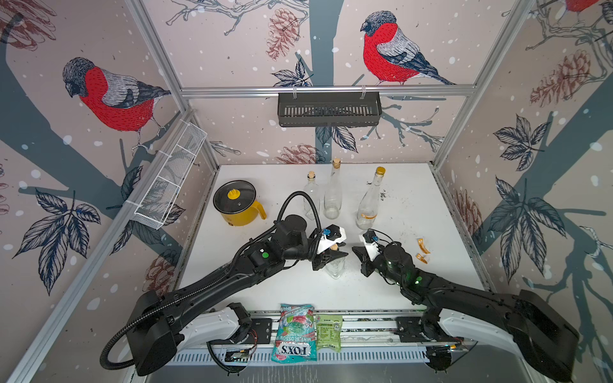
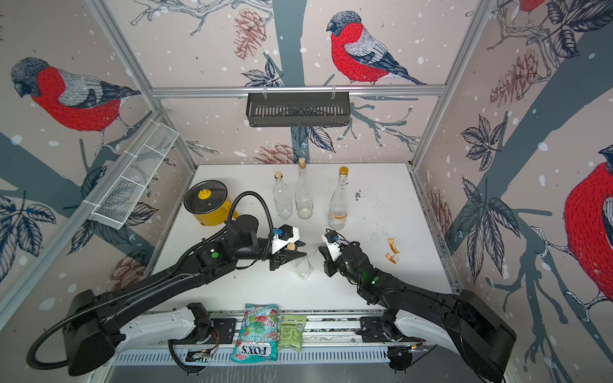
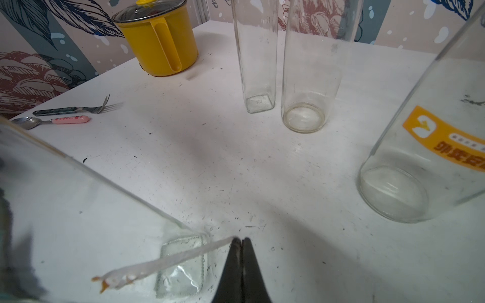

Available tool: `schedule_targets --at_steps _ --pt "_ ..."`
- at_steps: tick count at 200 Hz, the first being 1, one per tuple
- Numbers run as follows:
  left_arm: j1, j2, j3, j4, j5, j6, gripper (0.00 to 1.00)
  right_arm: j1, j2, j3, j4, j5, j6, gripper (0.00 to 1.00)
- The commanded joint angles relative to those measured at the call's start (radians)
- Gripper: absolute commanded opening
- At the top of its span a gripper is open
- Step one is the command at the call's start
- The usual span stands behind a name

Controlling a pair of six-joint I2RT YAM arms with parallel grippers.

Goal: Remove the label from the bottle
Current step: Tear open the label from the bottle.

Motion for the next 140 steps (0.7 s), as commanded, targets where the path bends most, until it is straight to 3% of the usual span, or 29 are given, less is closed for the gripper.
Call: schedule_targets --at_steps 1,113,140 --pt "-0.006 -0.003 -0.002 -0.057 0.042 0.003 0.00 -0.001 0.001 0.006 0.030 0.016 -0.002 0.01" --pt "-0.009 0.001 0.005 -0.065 0.044 0.008 0.00 -0.012 0.006 0.005 0.039 0.019 -0.003 0.01" --pt "-0.009 -0.006 0.007 -0.055 -0.021 -0.010 0.00 -0.022 0.006 0.023 -0.004 0.012 0.012 0.01"
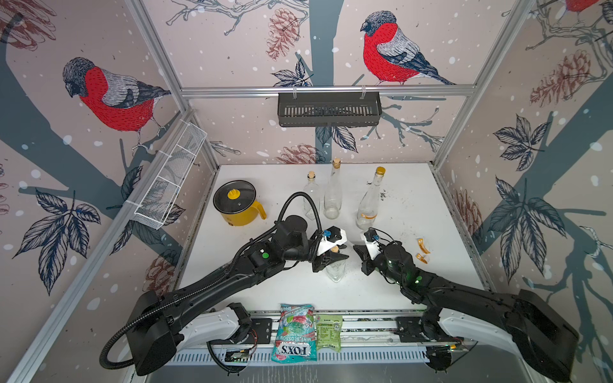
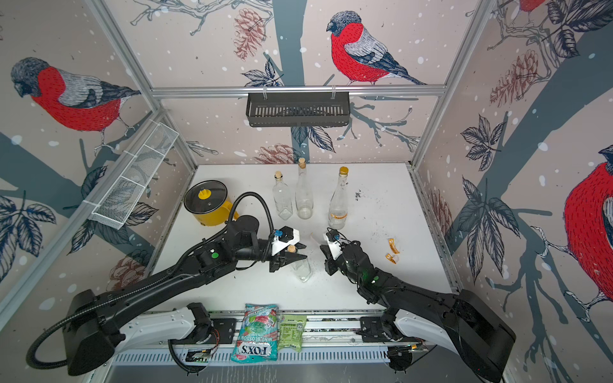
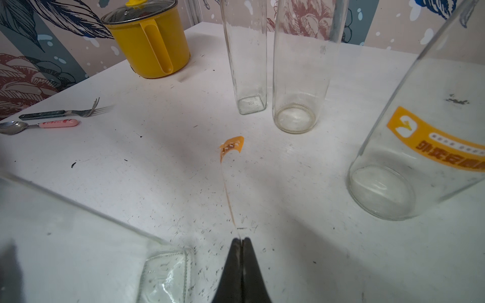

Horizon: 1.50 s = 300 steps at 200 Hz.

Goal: Remove the label from the bottle
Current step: Tear open the label from the bottle, then place the label at the center of the board.

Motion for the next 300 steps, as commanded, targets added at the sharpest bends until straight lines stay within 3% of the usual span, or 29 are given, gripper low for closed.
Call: schedule_targets --at_steps 1,40,65,100,123,197,239,300 --pt "-0.002 -0.006 0.004 -0.041 -0.045 -0.012 0.00 -0.009 0.003 0.024 -0.017 0.000 0.013 0.01" --pt "-0.002 -0.046 -0.009 0.028 -0.206 -0.058 0.00 -0.027 0.030 0.215 -0.439 0.022 0.129 0.01" --pt "-0.002 -0.068 -0.028 0.091 -0.293 -0.096 0.00 -0.039 0.014 0.302 -0.695 0.078 0.292 0.01" --pt "-0.001 -0.068 -0.035 0.143 -0.347 -0.116 0.00 -0.116 0.012 0.389 -1.014 0.109 0.545 0.00" --pt "-0.002 -0.064 -0.024 0.157 -0.338 -0.118 0.00 -0.227 -0.002 0.434 -1.162 0.089 0.644 0.01" --pt "-0.003 -0.153 -0.062 0.173 -0.355 -0.105 0.00 -0.771 -0.060 0.548 -1.425 -0.049 0.540 0.00" --pt "-0.003 -0.167 -0.069 0.180 -0.351 -0.098 0.00 -0.802 0.050 0.617 -1.606 -0.027 0.517 0.00" --pt "-0.002 -0.189 -0.075 0.187 -0.346 -0.090 0.00 -0.804 0.129 0.584 -1.670 0.011 0.544 0.00"
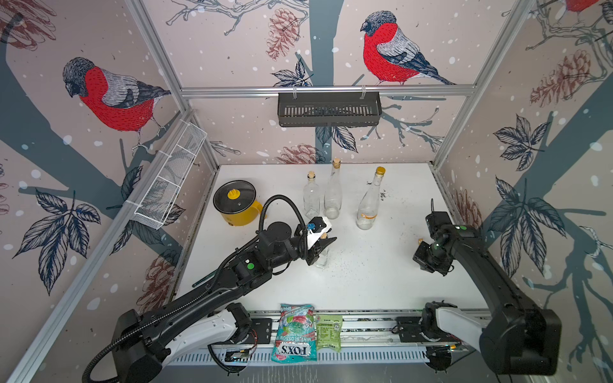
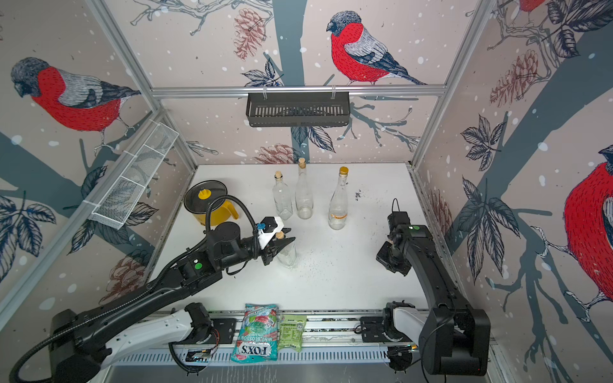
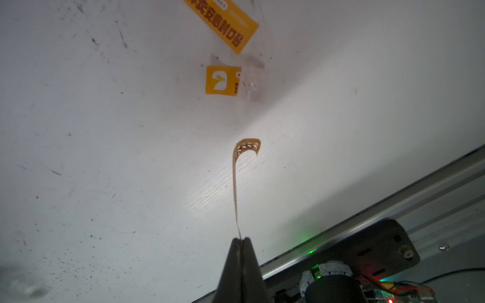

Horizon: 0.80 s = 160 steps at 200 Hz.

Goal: Remove the label from the bottle
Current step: Place the label at the center of the board.

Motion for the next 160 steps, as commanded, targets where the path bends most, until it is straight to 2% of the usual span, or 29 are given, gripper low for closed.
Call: schedule_targets --at_steps 1,22,58,132,160 --pt "0.000 -0.014 -0.003 0.110 0.000 0.014 0.00 -0.002 0.023 -0.002 -0.057 0.037 0.013 0.01" --pt "-0.001 -0.018 -0.006 0.112 0.002 0.016 0.00 -0.013 0.097 -0.014 0.002 -0.003 0.004 0.00" --pt "-0.001 -0.033 -0.014 0.114 -0.010 0.020 0.00 -0.010 0.199 -0.024 0.135 -0.004 -0.022 0.00" --pt "-0.001 -0.021 -0.012 0.117 -0.006 0.031 0.00 -0.015 0.281 -0.048 0.296 -0.043 -0.045 0.01" --pt "0.000 -0.015 -0.011 0.117 -0.006 0.033 0.00 -0.017 0.296 -0.057 0.314 -0.030 -0.051 0.10"
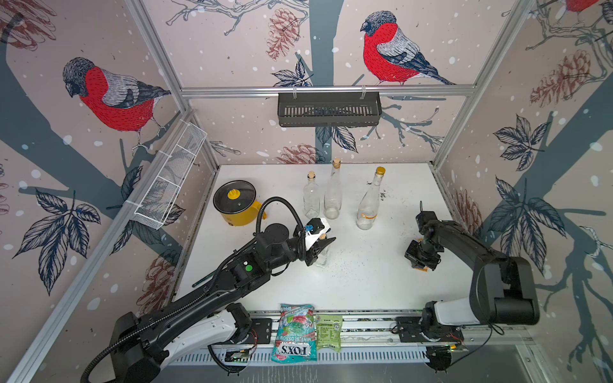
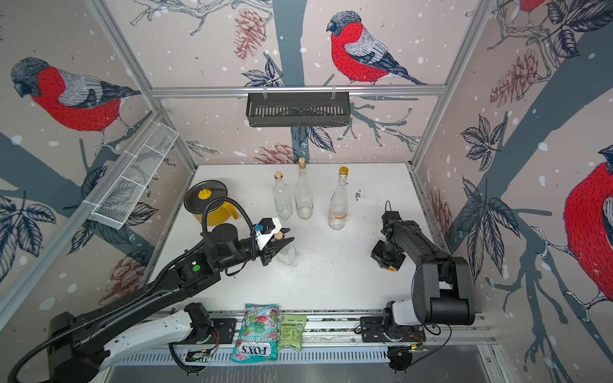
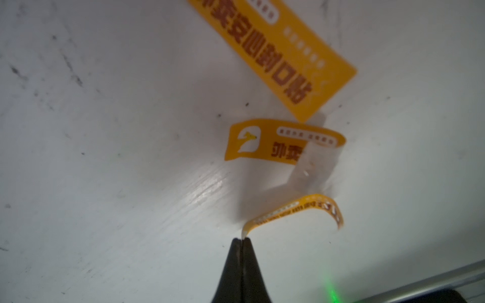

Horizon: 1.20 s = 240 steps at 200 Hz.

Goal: Remove the label from the bottle
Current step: Place the label at the center of the board.

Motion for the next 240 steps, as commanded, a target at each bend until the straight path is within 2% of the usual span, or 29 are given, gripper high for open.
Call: schedule_targets --at_steps 1,75,134,172,197,224,240 --pt "0.000 0.003 0.008 0.095 -0.006 0.024 0.00 -0.003 0.012 -0.007 0.031 0.010 -0.017 0.10" --pt "0.000 0.017 0.016 0.090 0.002 0.026 0.00 -0.009 0.013 -0.029 0.089 0.016 -0.023 0.13" --pt "0.000 0.018 0.019 0.083 0.002 0.027 0.00 -0.013 0.031 -0.040 0.124 0.000 -0.022 0.32" --pt "-0.001 0.021 0.020 0.083 0.002 0.027 0.00 -0.010 0.006 -0.049 0.150 -0.012 -0.027 0.38" --pt "0.000 0.028 0.024 0.085 0.006 0.026 0.00 0.013 -0.049 -0.039 0.153 0.018 -0.027 0.52" --pt "0.000 0.032 0.029 0.092 0.002 0.024 0.00 0.079 -0.133 -0.010 0.152 0.089 -0.032 0.75" --pt "0.001 0.035 0.029 0.100 -0.002 0.022 0.00 0.107 -0.175 0.002 0.160 0.102 -0.035 0.83"
